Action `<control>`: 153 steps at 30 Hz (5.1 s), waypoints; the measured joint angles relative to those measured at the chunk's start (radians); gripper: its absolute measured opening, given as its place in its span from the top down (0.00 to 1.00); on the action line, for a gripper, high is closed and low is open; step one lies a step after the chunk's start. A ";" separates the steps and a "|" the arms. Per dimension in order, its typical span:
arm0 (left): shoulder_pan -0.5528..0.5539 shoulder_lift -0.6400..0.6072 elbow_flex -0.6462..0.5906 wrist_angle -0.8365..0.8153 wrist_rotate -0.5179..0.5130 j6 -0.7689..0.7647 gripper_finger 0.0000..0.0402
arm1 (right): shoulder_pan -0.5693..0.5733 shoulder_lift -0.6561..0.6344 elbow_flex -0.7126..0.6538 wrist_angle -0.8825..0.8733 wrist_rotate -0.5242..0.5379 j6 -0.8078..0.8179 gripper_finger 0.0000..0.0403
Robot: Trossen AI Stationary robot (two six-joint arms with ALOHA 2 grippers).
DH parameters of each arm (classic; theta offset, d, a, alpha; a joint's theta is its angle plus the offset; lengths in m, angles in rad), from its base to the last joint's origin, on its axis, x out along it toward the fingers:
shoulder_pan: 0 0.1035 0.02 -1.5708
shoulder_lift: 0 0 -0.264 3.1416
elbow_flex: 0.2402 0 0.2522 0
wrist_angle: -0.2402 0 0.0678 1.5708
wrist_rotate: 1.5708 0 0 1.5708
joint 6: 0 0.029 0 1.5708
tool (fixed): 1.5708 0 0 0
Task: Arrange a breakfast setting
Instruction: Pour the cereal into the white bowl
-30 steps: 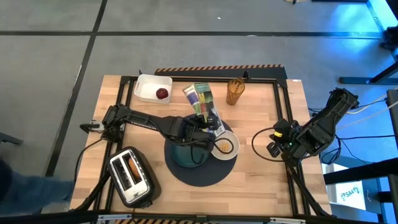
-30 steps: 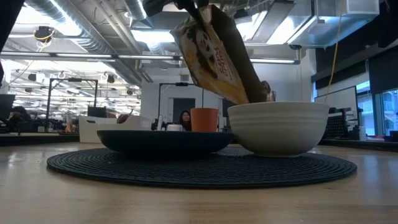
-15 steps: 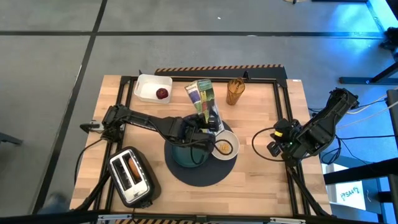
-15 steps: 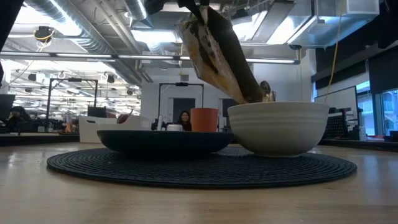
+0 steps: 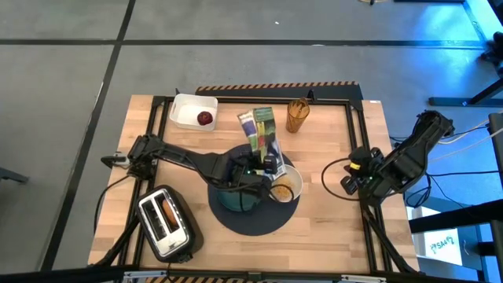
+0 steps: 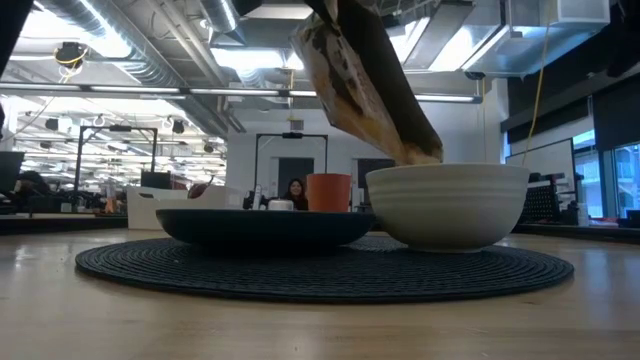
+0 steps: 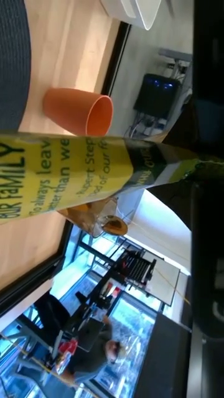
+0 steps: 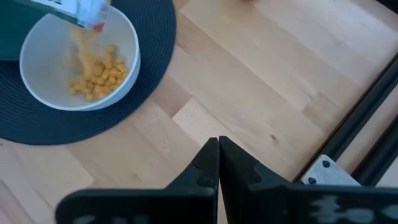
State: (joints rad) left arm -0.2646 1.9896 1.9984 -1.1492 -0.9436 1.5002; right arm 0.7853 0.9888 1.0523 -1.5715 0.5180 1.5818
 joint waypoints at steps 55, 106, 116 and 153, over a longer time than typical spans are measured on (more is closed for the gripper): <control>0.028 0.000 0.000 0.001 0.075 -0.039 0.99 | 0.000 -0.019 0.000 0.000 0.193 -0.069 1.00; 0.043 0.000 0.000 0.007 0.023 -0.083 0.99 | 0.000 -0.019 0.000 0.000 0.230 -0.116 1.00; 0.011 0.000 0.000 0.016 0.033 0.023 0.99 | 0.000 -0.019 0.000 0.000 0.244 -0.123 1.00; 0.015 0.000 0.000 -0.119 0.180 -0.383 0.99 | 0.000 -0.019 0.000 0.001 0.204 -0.115 1.00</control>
State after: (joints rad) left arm -0.2494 1.9892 1.9987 -1.2682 -0.7631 1.1175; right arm 0.7851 0.9703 1.0523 -1.5707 0.7216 1.4666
